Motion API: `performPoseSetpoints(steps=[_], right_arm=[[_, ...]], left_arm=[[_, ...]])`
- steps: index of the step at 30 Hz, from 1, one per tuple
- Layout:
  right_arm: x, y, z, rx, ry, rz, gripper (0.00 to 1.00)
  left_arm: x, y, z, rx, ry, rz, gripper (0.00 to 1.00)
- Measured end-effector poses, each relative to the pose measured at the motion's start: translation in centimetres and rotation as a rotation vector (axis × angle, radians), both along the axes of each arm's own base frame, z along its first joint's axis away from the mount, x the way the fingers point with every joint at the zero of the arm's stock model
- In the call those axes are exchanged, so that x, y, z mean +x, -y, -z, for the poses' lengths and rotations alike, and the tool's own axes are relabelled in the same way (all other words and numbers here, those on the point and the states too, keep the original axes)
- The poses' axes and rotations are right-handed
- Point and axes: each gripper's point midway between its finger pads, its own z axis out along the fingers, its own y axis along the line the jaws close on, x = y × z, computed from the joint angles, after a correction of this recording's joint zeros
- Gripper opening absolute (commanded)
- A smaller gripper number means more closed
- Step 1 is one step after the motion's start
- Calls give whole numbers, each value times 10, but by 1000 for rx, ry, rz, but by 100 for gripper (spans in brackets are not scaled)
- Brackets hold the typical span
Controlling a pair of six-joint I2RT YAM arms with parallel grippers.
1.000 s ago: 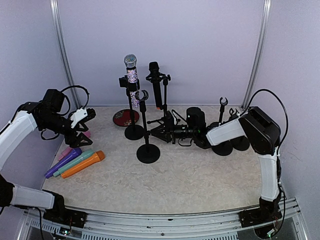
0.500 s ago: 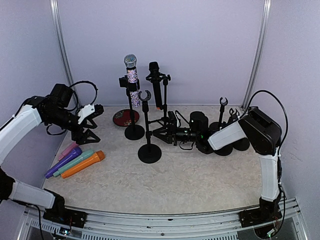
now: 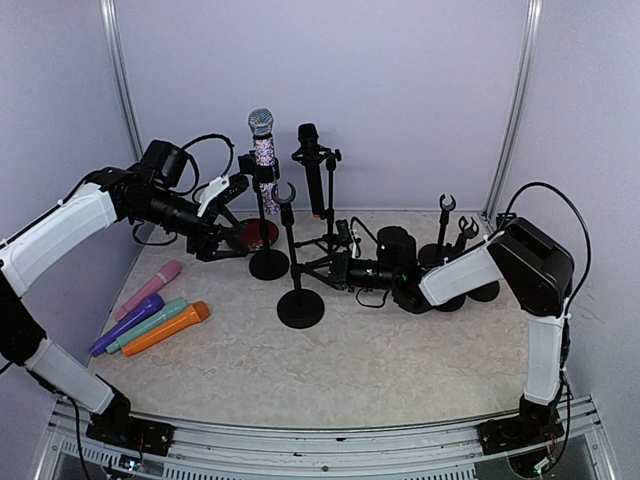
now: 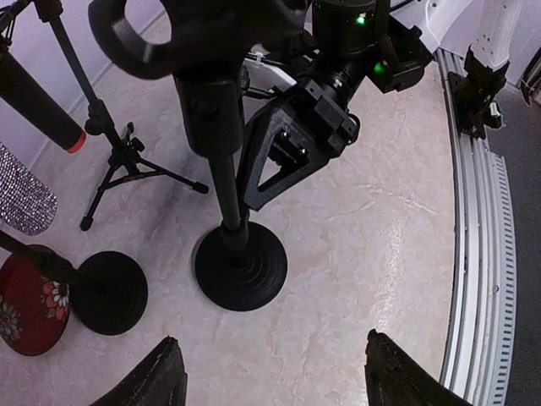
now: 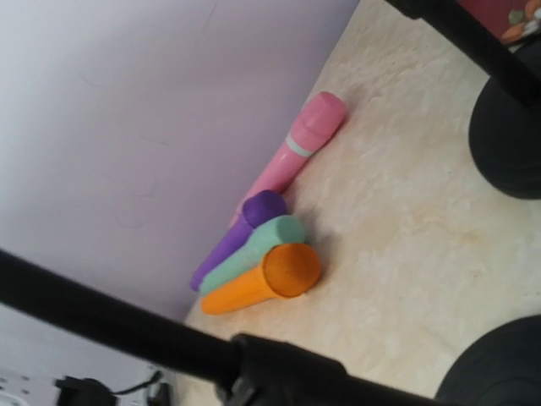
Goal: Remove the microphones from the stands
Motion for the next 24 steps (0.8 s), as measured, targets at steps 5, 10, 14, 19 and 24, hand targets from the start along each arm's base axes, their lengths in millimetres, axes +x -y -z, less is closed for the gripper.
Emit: performPoseSetpoints(steps=[5,10,14,19,24], right_arm=[[-5,-2,-1,-53,95,17,0],[-8,-5,-3,-96,178,26,0],[-16,-5,-3,-131,245,31,0],[-27,-7,-5,-179,346,38,0],[-37,-10,-5,-258,483,52,0]], left_arm=[[6,22,-15,-60,-15,8,69],[2,42,-37,-101,18,50,68],[4,49,-44,-113,31,61,66],[13,54,-42,-112,26,59,63],[19,57,-42,-110,25,60,62]])
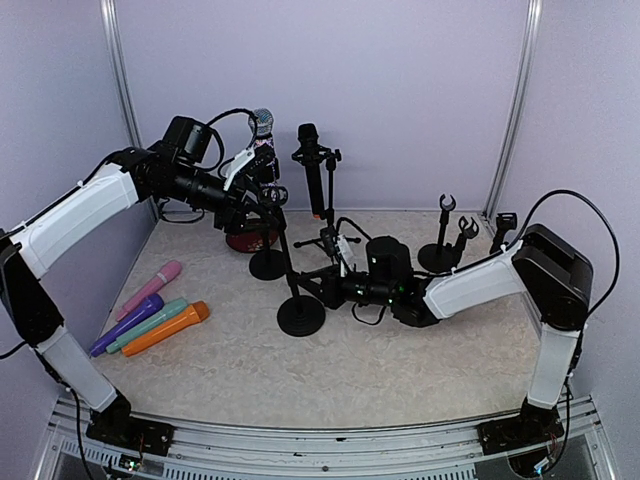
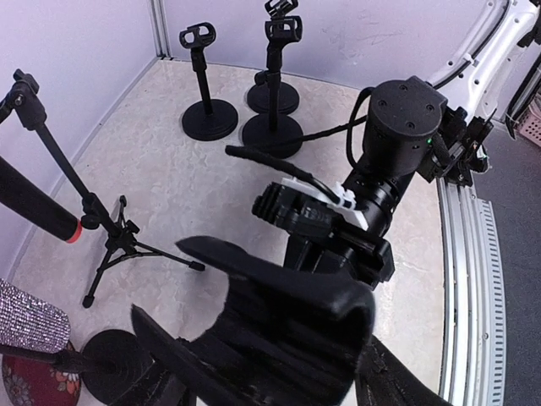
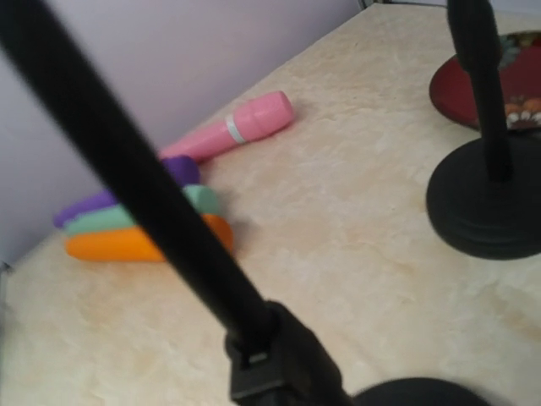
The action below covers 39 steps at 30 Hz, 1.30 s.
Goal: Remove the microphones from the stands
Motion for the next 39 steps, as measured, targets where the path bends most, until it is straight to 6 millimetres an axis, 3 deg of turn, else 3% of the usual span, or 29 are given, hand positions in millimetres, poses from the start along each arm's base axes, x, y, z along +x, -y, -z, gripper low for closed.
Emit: performPoseSetpoints(steps=[16,23,26,29,32,35,39], right_arm=[[-30,-13,6,-445,588,129,0],[-39,-12,5,-695,900,201,22],[-41,-12,3,-752,976,223,50],[-39,-12,-9,-744,999,257,70],[-42,-10,-23,-707,994,269,79],[-50,0,-51,-620,973,285,83],[-56,14,-99,-427,870,292,78]], left_arm=[[-12,10,0,25,15,62,61],[-15,8,3,39,7,69,61],[-16,7,5,48,9,71,62],[-17,5,5,56,17,73,64],[-21,3,2,58,29,78,66],[-26,-2,-5,58,49,78,67],[-31,-9,-11,54,65,73,67]])
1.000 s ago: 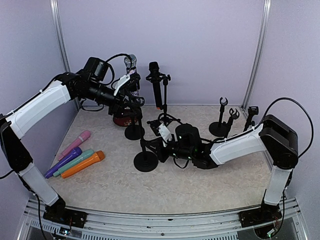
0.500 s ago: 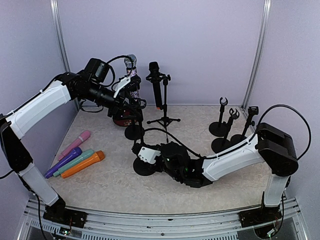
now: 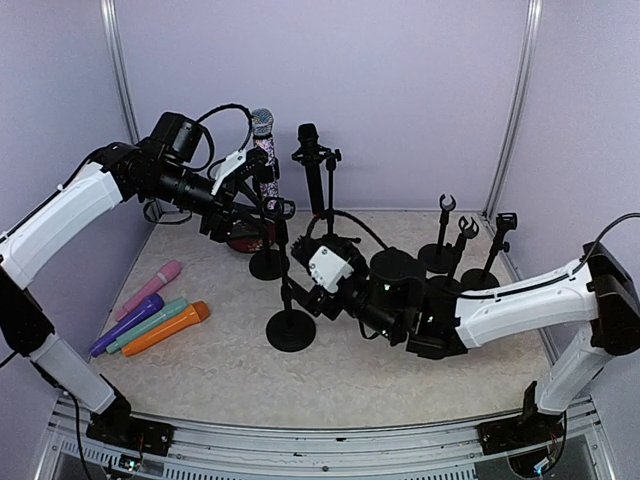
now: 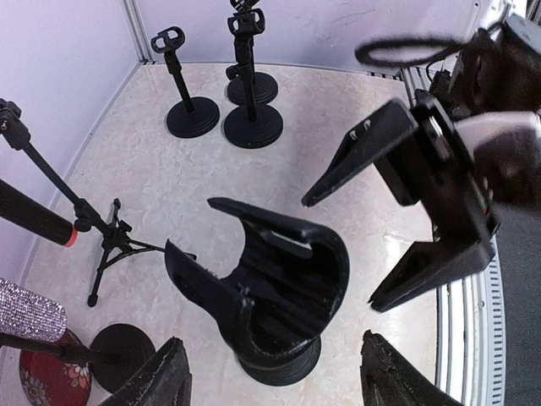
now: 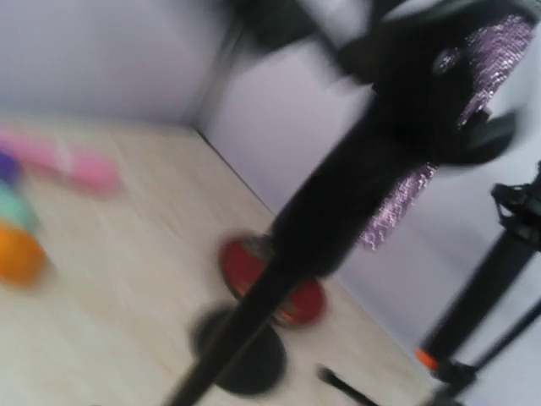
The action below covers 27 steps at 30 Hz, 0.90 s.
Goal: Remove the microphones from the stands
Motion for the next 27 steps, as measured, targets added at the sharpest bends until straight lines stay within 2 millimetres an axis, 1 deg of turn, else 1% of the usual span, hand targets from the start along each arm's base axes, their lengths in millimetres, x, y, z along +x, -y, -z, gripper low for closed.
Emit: performPoseSetpoints(steps=[1,3,4,6,7,9,10,11,12,15,16,18,21,27], right_arm=[[-1,2,-10,61,-48,-40,75],[8,12,-25,177,-160,-95,71],[18,20,-30,243,-234,-108,71],[40,33,-27,350,-391,-124,71],[51,39,-20,394,-479,-120,70],[57,41,-2,445,-636,-137,70],[55,36,12,475,-753,-164,69],[51,30,24,484,-834,-184,69],[44,22,41,491,-948,-213,68],[28,7,84,488,-1199,-243,64],[23,3,97,483,-1270,-251,63],[16,-4,116,486,-1402,-256,63],[15,-11,127,514,-1514,-275,63],[15,-21,119,615,-1644,-367,59]], left_arm=[[0,-3,-1,0,4,-4,67],[-1,-5,-1,1,5,-7,67],[-1,-7,-1,2,5,-9,67],[-2,-8,1,6,2,-9,67],[-2,-9,2,8,-1,-8,67],[-3,-9,3,11,-2,-6,67],[-3,-9,3,10,-2,-4,67],[-3,-9,3,11,-1,-3,67],[-3,-9,3,11,-1,-2,67],[-4,-8,3,11,0,1,67],[-4,-8,3,12,0,2,67],[-5,-7,3,13,0,6,67],[-7,-5,4,14,1,13,67],[-8,-5,4,20,13,20,67]])
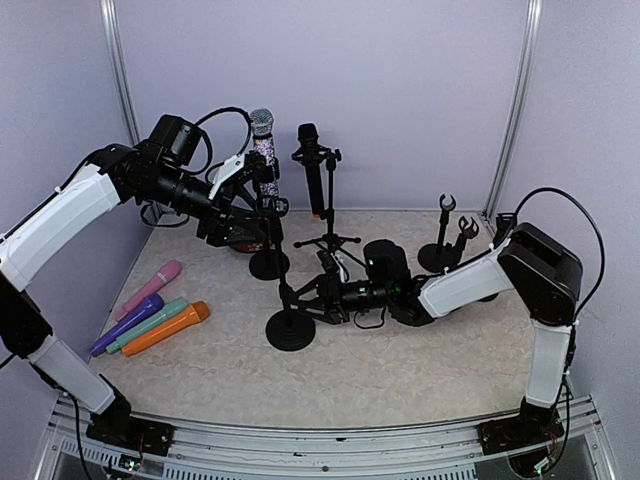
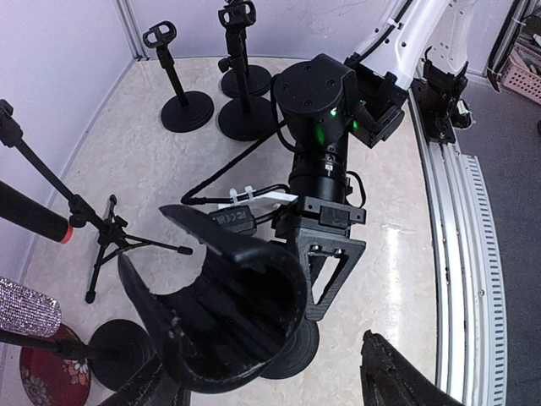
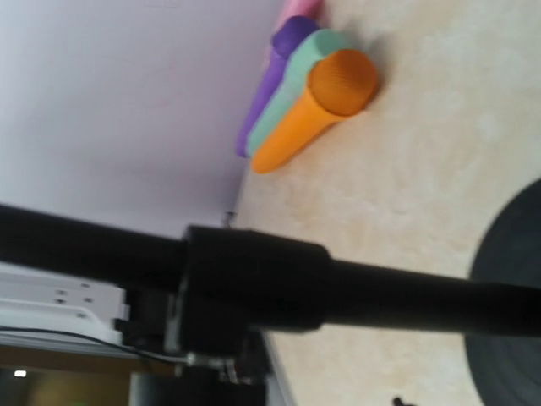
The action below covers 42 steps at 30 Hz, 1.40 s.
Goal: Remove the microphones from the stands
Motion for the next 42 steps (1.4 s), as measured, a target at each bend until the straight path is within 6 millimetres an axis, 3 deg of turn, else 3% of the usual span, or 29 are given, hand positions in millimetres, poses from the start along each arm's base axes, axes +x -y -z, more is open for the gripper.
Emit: performPoseSetpoints(steps=[11,16,22,28,31,37,40,42], right_arm=[[6,-7,-20,143,-64,-5,52],[8,-7,-25,176,-78,0,36],[9,-6,-22,171,-94,4,10],[9,-5,-17,159,-90,5,4],[10,-3,-16,139,-62,13,7],[24,5,-24,-3,96,86,33],[37,12,-42,-86,235,154,42],[47,19,-65,-137,357,207,47]], left_arm=[[-1,1,1,5,3,5,66],[-3,2,1,6,3,8,66],[-2,2,1,10,6,5,66],[-2,2,2,16,12,4,66],[-1,1,3,22,18,1,66],[1,-2,12,52,22,-8,66],[0,-6,27,85,2,-17,66],[0,-11,36,104,-14,-23,66]])
